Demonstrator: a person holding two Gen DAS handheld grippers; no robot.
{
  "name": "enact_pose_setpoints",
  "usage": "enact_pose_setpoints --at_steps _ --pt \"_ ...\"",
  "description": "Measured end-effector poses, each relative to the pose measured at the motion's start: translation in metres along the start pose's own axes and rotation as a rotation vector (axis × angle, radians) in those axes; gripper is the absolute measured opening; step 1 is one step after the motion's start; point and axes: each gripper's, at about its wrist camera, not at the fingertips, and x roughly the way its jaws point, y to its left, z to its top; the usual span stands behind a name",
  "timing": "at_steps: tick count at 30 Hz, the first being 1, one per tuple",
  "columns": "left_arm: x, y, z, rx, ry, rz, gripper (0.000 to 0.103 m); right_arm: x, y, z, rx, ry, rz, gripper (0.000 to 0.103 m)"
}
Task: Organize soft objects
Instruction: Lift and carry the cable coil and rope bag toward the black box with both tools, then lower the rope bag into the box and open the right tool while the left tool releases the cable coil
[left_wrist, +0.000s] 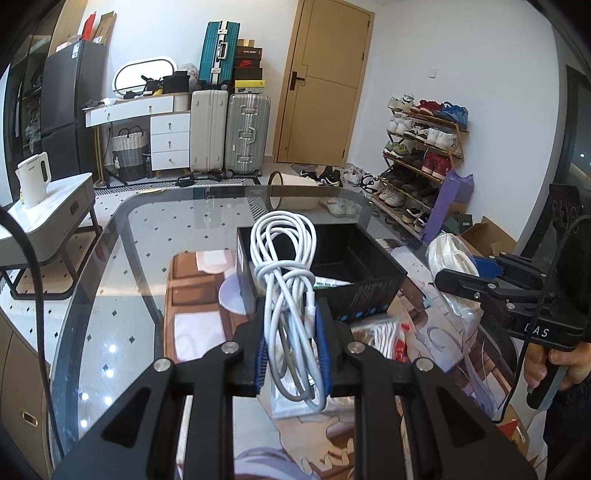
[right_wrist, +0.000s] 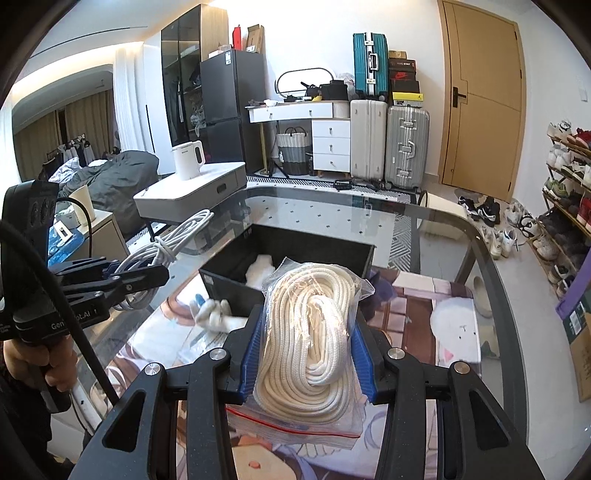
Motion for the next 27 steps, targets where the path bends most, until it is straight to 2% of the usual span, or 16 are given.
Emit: enact_pose_setpoints --at_steps 8,27 --pt "0.01 0.0 0.018 0.02 -0.026 -0.004 0.02 0.011 -0.004 0.018 -0.001 -0.026 0.003 0.043" --pt "0.043 0.006 0.04 0.026 -0.024 -0.025 0.02 0.054 -0.013 0.055 -0.02 -0.028 0.003 0.043"
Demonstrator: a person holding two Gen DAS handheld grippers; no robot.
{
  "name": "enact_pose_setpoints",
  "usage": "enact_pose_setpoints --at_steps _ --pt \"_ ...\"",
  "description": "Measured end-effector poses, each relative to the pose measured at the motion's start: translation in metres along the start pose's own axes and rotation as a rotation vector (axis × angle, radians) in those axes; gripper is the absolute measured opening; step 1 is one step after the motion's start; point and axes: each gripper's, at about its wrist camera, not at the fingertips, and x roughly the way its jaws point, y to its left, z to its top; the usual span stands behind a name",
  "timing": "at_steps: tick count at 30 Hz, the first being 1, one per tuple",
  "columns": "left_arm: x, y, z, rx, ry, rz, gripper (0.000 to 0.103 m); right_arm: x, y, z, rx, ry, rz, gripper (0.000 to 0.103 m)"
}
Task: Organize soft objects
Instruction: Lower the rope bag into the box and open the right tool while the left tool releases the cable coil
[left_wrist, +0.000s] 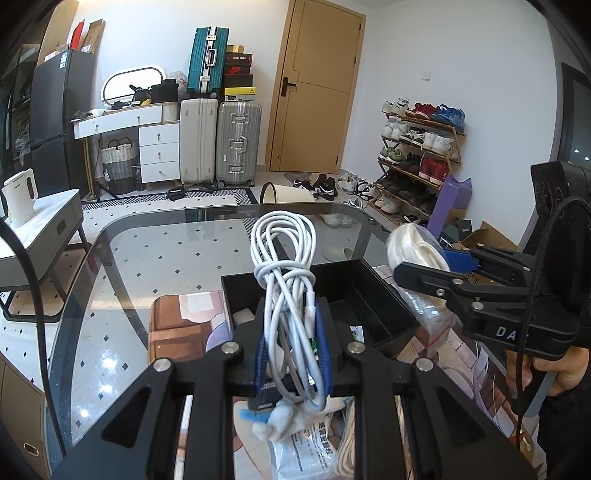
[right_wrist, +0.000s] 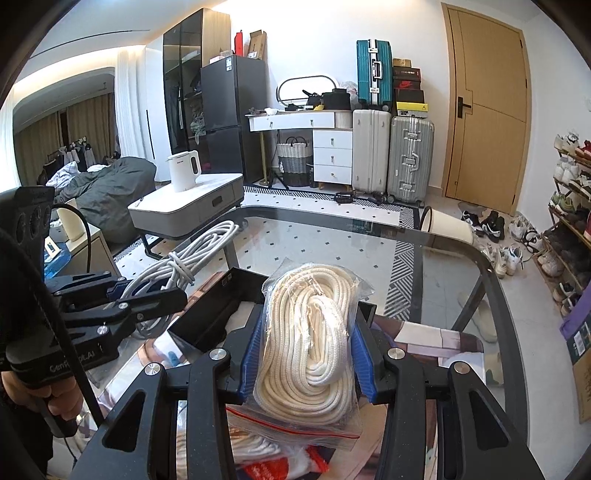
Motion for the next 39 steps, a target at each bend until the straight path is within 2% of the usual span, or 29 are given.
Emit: enact_pose_setpoints --at_steps 16,28,39 --pt "0.037 0.0 0.004 0.029 0.009 0.009 0.02 0.043 -0.012 0.006 0.003 0.006 -0.031 0.043" --pt "0.058 -0.016 -0.001 0.122 0.082 0.001 0.02 0.068 -0.007 0.001 -0.048 0.032 -0.043 0.043" --pt "0.07 -0.017 0.003 0.154 0.134 0.017 0.02 0.088 -0.001 -0.012 -0.1 0.083 -0.046 0.043"
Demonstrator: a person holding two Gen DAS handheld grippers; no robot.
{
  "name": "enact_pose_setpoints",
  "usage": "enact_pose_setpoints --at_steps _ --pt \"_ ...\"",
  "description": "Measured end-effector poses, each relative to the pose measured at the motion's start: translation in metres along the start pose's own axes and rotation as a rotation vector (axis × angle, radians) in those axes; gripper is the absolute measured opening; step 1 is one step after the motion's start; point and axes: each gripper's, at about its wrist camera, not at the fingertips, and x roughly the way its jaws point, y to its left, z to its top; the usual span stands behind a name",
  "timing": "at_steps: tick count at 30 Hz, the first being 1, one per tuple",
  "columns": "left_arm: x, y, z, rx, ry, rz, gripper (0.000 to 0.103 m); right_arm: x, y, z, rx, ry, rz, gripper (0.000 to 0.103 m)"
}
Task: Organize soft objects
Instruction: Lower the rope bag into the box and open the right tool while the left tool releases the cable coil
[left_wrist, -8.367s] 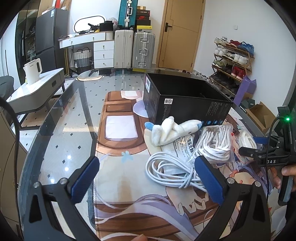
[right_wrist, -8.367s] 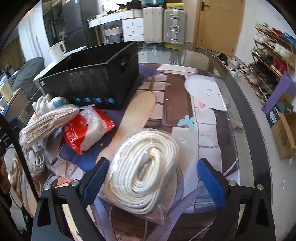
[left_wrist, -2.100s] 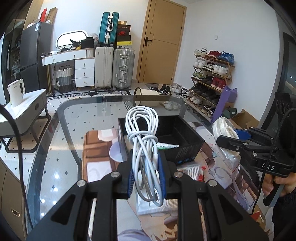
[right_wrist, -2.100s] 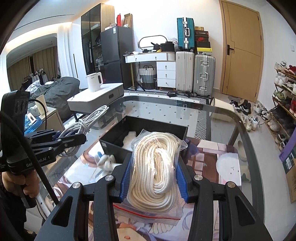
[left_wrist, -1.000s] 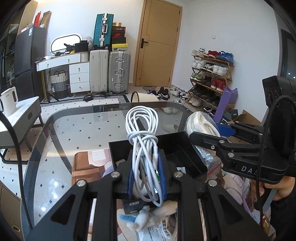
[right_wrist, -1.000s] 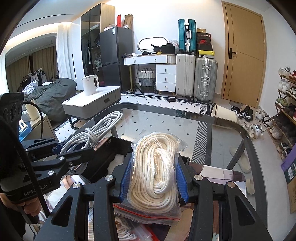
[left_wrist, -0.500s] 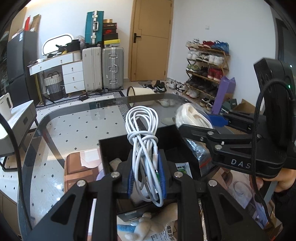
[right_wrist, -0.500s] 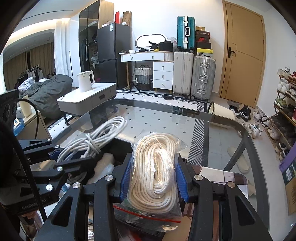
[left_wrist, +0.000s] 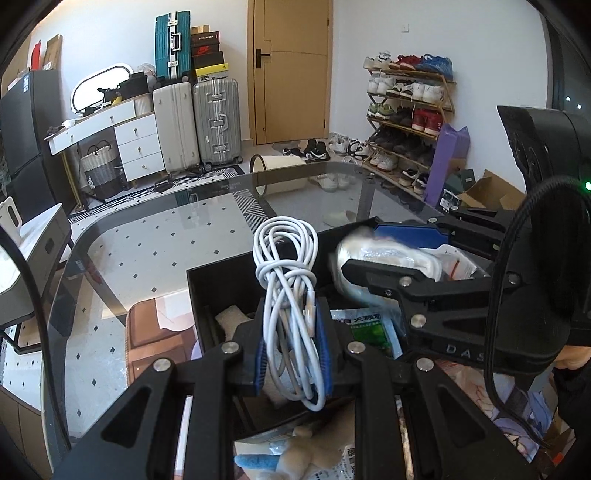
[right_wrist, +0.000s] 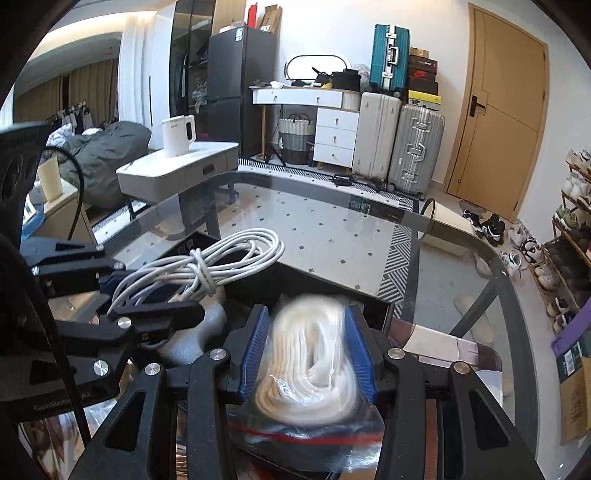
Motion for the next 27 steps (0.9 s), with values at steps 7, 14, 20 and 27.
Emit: enact_pose_setpoints --at_steps 7,14,20,27 --pt "0.007 0.001 -0.006 0.008 0.029 -0.01 0.02 0.002 -0.002 -0.003 0.003 0.013 0.003 0.044" --pt "0.006 0.007 -0.006 -0.001 0.04 -0.013 0.024 -0.007 -0.004 -0.003 0.012 0.0 -0.009 0.044" --pt "-0.01 0.01 -0.006 -0.03 0.009 -0.015 0.056 -0.025 -0.008 -0.007 0.047 -0.023 -0.023 0.058" --pt "-0.035 0.016 -0.015 -0.093 -0.04 0.019 0.099 -0.055 -0.01 -0.021 0.126 -0.053 0.015 0.097"
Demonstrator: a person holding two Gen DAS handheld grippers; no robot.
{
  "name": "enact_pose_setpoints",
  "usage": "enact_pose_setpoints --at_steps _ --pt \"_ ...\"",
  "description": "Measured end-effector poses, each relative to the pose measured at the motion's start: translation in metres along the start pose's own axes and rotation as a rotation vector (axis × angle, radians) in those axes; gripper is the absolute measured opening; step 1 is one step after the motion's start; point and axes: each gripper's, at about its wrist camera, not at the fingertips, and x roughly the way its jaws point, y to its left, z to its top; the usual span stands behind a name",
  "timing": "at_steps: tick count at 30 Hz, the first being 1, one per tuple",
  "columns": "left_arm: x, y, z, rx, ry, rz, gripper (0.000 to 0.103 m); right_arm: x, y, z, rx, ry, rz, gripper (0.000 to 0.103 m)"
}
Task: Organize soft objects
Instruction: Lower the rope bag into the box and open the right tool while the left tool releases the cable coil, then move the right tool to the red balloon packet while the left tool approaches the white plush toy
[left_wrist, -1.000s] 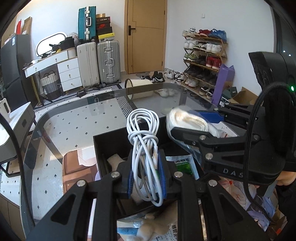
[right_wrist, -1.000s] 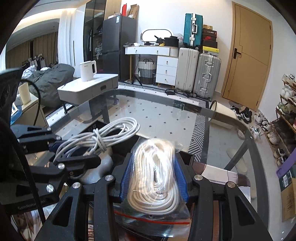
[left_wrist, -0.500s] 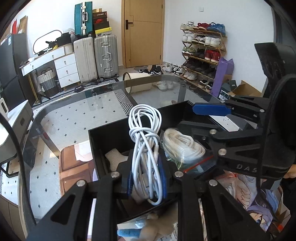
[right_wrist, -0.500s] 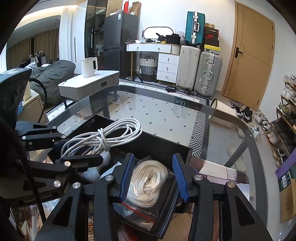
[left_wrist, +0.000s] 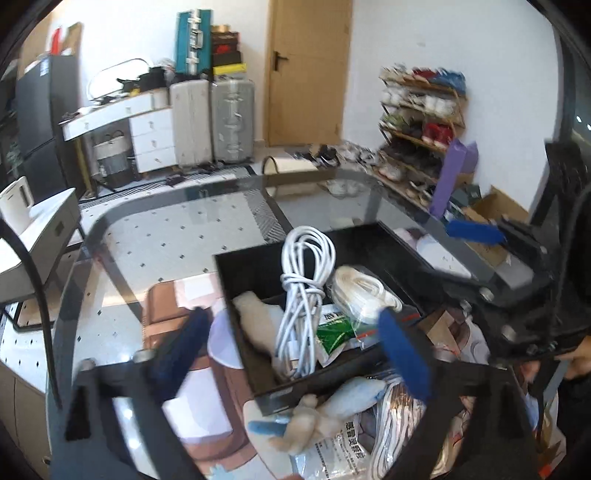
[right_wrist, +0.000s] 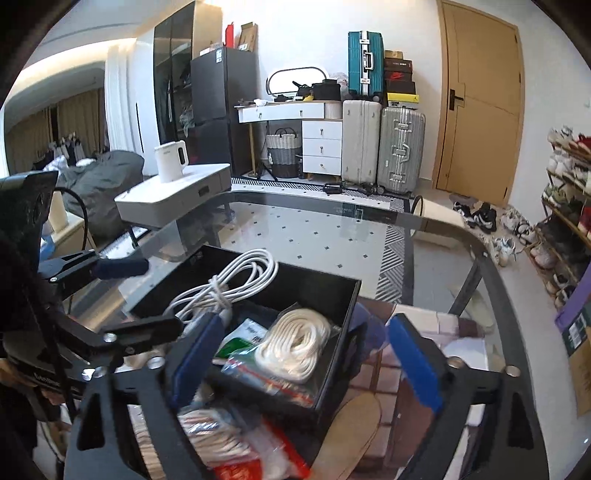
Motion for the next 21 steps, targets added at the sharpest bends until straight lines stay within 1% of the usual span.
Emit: enact_pose_setpoints --at_steps 1,2,3,9,13,21 --pt "-0.005 0.002 -0.002 -0.017 -0.01 -0.005 0.1 -0.002 0.0 -0.002 0.009 0.007 0.006 0.101" --pt "-0.008 0.004 -0.003 -0.028 -0.012 -0.005 0.101 -0.005 0.001 -0.005 0.019 0.014 0.013 0.102" --pt "-0.01 0.006 -0.004 -0.041 -0.016 -0.001 0.103 -0.008 0.002 -0.008 0.025 0.016 0.015 0.102" --pt "-0.03 0.012 -0.017 -0.074 -0.037 0.033 0.103 -0.025 0.002 -0.026 0.074 0.025 0.007 0.102" --pt "-0.038 0.014 -0.026 -0.082 -0.041 0.058 0.103 -0.033 -0.003 -0.038 0.112 0.05 0.002 0.102" --pt "-0.045 0.016 -0.044 -0.1 -0.025 0.087 0.103 -0.042 -0.003 -0.061 0.104 0.096 -0.025 0.102"
